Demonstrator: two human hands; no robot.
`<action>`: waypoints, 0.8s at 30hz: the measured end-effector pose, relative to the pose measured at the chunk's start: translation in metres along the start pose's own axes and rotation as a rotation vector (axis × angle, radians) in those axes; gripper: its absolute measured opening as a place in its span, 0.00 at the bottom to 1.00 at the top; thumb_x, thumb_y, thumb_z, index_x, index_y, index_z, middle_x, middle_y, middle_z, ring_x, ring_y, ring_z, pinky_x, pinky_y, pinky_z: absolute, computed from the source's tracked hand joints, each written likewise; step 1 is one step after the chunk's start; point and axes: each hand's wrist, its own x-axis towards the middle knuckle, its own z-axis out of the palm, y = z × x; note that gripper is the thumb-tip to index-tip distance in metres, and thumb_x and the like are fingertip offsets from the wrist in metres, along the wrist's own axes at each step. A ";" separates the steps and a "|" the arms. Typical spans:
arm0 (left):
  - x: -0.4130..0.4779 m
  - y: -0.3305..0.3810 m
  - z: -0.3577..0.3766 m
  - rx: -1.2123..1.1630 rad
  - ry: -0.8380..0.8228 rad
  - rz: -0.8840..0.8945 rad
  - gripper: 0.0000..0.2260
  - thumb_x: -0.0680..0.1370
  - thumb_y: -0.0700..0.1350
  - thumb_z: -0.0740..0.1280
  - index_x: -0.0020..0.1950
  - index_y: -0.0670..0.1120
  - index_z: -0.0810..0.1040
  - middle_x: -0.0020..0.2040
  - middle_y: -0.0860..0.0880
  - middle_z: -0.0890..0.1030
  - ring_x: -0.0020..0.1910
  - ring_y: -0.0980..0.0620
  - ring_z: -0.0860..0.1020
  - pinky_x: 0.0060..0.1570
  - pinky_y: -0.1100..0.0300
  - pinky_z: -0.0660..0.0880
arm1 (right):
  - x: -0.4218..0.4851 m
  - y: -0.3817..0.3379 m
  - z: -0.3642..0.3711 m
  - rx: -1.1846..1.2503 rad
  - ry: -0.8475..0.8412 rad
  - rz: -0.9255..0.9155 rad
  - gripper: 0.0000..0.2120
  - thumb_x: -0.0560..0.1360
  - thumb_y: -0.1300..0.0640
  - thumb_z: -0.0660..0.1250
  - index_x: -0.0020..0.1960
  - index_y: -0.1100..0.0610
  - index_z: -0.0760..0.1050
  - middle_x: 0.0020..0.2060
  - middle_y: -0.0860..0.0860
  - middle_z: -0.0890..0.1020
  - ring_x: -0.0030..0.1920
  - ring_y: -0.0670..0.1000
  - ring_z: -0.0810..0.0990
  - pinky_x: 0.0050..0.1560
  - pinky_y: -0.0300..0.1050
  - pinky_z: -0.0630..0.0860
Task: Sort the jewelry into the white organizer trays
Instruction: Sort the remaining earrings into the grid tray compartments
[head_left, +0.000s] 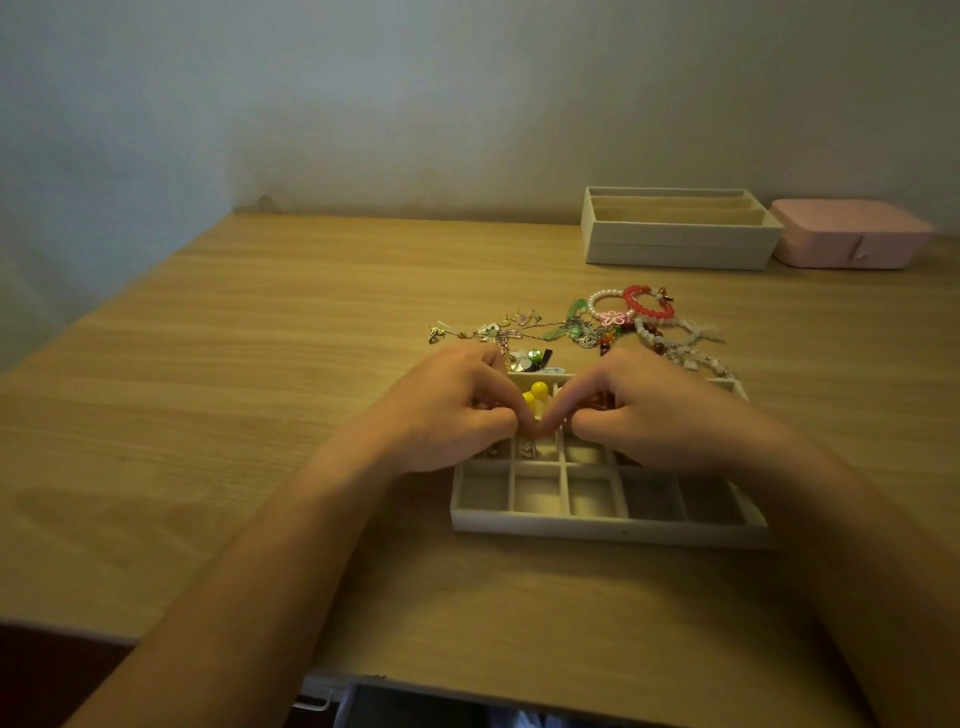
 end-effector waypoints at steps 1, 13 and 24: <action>0.000 -0.001 0.000 -0.016 0.006 -0.010 0.11 0.69 0.51 0.65 0.42 0.57 0.88 0.40 0.54 0.71 0.45 0.58 0.70 0.43 0.59 0.67 | 0.000 0.000 0.000 0.000 0.007 -0.003 0.13 0.80 0.57 0.65 0.51 0.42 0.86 0.30 0.32 0.80 0.31 0.41 0.75 0.29 0.35 0.68; 0.001 -0.009 -0.007 -0.244 0.196 -0.076 0.09 0.70 0.43 0.66 0.38 0.53 0.85 0.38 0.53 0.80 0.36 0.58 0.73 0.36 0.65 0.68 | 0.006 -0.001 0.007 0.092 0.167 -0.013 0.13 0.79 0.58 0.66 0.46 0.41 0.84 0.38 0.44 0.84 0.39 0.51 0.81 0.41 0.53 0.80; 0.043 -0.063 -0.030 -0.089 0.526 -0.667 0.06 0.75 0.42 0.69 0.39 0.50 0.81 0.36 0.54 0.80 0.37 0.52 0.77 0.39 0.60 0.69 | 0.037 -0.025 -0.021 0.199 0.236 0.042 0.15 0.82 0.64 0.59 0.59 0.50 0.80 0.58 0.47 0.79 0.58 0.49 0.78 0.54 0.43 0.77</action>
